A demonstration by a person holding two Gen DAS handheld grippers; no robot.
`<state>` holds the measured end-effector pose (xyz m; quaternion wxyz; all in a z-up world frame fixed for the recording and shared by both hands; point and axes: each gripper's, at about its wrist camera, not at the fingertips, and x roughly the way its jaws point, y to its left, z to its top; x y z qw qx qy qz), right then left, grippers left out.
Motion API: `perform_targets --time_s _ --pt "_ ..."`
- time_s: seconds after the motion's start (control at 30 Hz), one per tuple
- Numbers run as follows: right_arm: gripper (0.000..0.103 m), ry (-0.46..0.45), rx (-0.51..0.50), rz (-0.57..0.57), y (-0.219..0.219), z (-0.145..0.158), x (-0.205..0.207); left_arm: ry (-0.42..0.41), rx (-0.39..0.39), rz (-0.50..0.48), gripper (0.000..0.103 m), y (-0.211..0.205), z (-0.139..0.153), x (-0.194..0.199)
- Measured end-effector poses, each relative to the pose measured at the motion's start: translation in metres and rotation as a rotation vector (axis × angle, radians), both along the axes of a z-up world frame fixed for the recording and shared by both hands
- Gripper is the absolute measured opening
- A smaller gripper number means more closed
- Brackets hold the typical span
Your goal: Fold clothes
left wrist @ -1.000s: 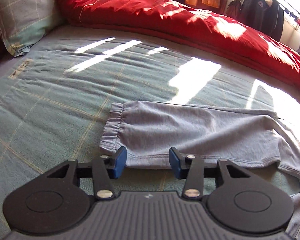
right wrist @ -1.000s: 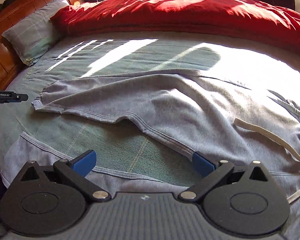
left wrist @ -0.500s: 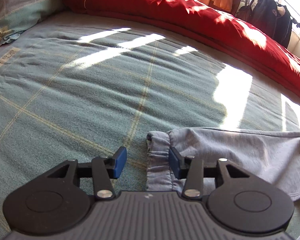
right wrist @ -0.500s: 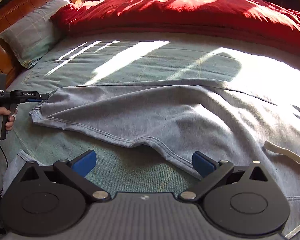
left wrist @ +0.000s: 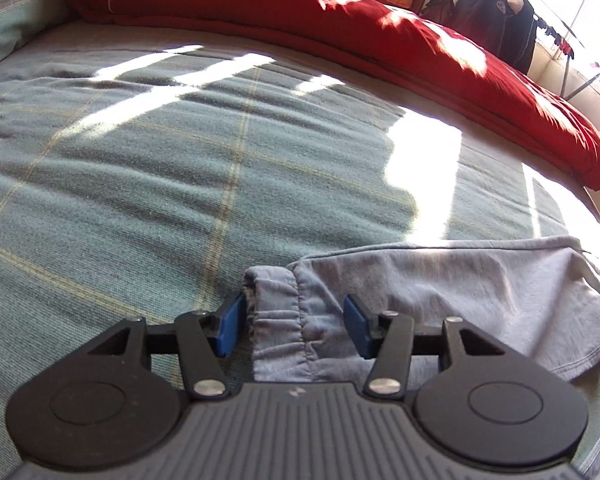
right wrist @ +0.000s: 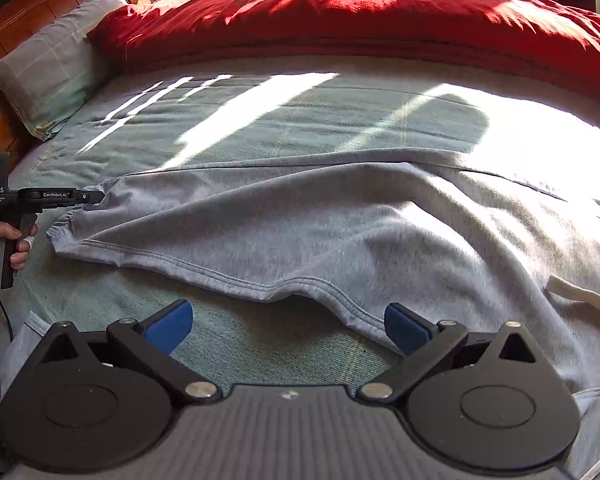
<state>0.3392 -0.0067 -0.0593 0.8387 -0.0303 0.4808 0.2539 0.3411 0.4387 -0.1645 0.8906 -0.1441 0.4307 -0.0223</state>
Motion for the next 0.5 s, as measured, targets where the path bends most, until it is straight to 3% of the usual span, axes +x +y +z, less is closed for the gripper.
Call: perform_targets --time_s 0.07,0.13,0.17,0.3,0.5 --pt "0.103 -0.002 -0.003 -0.003 0.001 0.0 0.0 -0.006 0.004 0.0 0.051 -0.001 0.0 -0.003" --pt "0.103 -0.004 -0.005 -0.005 0.003 -0.001 -0.001 -0.001 0.039 0.024 0.039 -0.005 0.002 -0.002" --pt "0.103 -0.007 -0.008 -0.004 0.004 0.0 -0.001 -0.002 0.062 0.026 0.028 -0.008 0.004 -0.001" --pt "0.103 -0.021 -0.021 0.001 0.009 0.002 -0.003 -0.029 0.17 0.012 0.028 -0.023 0.015 -0.002" --pt "0.103 -0.036 -0.03 -0.007 0.009 0.006 -0.003 -0.138 0.238 0.04 0.027 -0.025 0.046 0.006"
